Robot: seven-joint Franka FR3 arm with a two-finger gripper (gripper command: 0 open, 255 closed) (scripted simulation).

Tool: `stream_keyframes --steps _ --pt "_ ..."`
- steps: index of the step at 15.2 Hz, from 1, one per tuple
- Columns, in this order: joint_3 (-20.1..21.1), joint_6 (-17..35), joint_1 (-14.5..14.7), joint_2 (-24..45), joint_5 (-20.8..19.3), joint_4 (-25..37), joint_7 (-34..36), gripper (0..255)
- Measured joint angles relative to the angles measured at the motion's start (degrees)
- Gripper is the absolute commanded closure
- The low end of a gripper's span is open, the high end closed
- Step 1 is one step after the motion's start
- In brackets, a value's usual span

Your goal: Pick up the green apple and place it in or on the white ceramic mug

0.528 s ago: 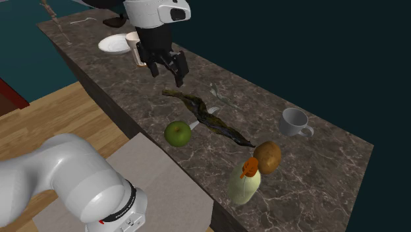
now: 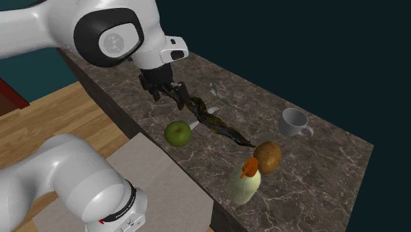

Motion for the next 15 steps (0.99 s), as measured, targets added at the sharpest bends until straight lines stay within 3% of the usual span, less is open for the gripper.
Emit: stream_keyframes --steps 7,15 --pt "-3.1 12.8 0.3 -5.4 -2.3 -14.9 -5.5 0" --pt "-3.6 20.1 0.1 -2.2 -2.8 -18.8 -5.6 0"
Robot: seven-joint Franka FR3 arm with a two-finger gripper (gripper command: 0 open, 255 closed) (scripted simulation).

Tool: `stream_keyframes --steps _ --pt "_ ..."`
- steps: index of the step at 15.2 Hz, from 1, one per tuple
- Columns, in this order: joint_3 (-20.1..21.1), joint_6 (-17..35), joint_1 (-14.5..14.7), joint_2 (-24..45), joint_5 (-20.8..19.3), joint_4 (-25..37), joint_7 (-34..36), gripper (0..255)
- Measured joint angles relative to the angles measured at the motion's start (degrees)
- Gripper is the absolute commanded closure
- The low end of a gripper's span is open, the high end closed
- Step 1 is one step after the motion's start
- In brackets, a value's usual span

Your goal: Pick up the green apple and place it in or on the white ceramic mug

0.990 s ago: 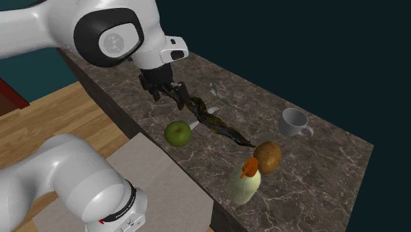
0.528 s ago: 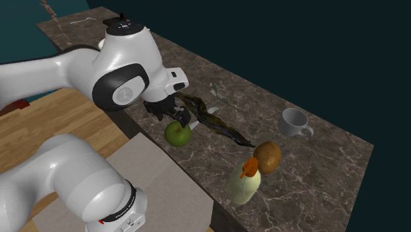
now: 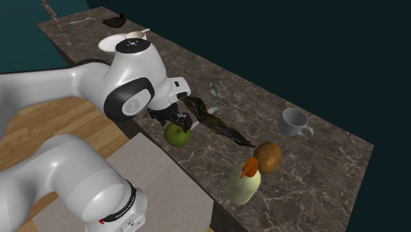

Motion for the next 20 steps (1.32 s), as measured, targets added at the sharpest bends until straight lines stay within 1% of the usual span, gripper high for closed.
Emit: stream_keyframes --steps 5,6,16,20 --pt "0.0 0.2 0.0 0.1 0.0 -0.1 0.0 0" --pt "0.0 0.2 0.0 0.1 0.0 -0.1 0.0 255" --pt "0.0 0.2 0.0 0.1 0.0 -0.1 0.0 255" --pt "0.0 -2.7 0.0 -0.8 0.1 1.9 -0.2 255"
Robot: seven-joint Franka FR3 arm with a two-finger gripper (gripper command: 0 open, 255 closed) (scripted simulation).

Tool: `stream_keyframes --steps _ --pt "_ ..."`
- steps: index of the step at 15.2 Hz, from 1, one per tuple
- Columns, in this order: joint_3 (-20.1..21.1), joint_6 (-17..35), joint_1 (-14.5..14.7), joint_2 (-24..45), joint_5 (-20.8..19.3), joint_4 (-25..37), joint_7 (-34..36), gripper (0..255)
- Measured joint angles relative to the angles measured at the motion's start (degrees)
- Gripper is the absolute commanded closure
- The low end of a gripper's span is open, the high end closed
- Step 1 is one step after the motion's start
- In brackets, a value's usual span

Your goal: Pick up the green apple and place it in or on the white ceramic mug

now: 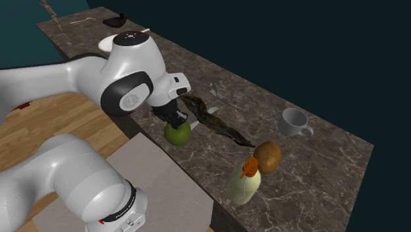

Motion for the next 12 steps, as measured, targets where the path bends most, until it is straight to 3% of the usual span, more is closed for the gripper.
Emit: stream_keyframes --steps 12 --pt "0.6 -10.4 0.5 -1.9 0.8 8.5 0.0 255"
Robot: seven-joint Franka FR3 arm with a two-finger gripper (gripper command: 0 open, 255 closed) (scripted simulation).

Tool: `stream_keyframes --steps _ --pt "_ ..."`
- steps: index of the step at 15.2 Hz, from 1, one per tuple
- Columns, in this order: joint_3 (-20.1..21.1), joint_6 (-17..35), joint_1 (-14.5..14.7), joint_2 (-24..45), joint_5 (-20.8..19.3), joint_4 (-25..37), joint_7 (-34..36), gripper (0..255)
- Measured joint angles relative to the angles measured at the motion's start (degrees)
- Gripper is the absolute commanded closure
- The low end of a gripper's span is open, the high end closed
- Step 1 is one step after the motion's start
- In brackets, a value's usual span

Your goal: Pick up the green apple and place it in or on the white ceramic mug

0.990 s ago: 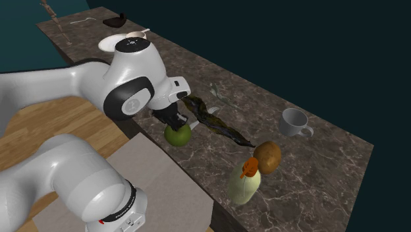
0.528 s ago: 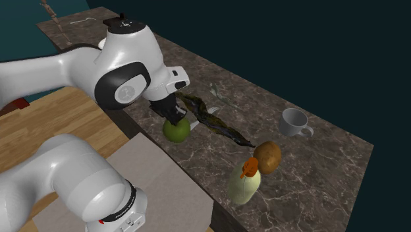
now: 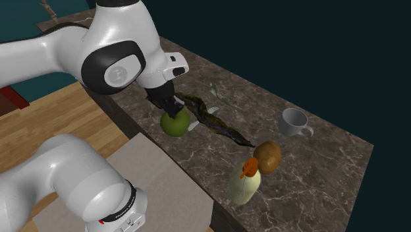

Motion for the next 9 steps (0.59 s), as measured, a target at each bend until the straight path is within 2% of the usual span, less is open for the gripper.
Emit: stream_keyframes --steps 9 --pt "0.3 -6.5 0.2 0.4 0.4 6.8 -0.1 255"
